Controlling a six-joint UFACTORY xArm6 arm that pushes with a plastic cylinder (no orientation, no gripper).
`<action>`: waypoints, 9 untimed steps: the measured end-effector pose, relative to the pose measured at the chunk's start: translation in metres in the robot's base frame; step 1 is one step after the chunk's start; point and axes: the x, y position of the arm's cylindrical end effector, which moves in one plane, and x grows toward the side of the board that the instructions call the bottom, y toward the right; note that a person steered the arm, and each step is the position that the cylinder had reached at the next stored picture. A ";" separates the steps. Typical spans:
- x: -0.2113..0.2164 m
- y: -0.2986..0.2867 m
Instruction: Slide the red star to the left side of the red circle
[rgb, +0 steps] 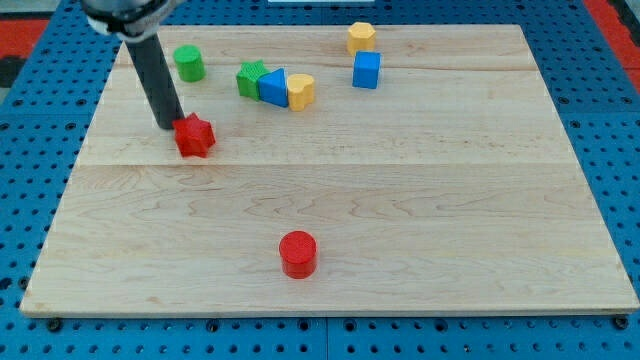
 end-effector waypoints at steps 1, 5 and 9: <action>0.036 0.054; 0.001 0.069; -0.004 0.068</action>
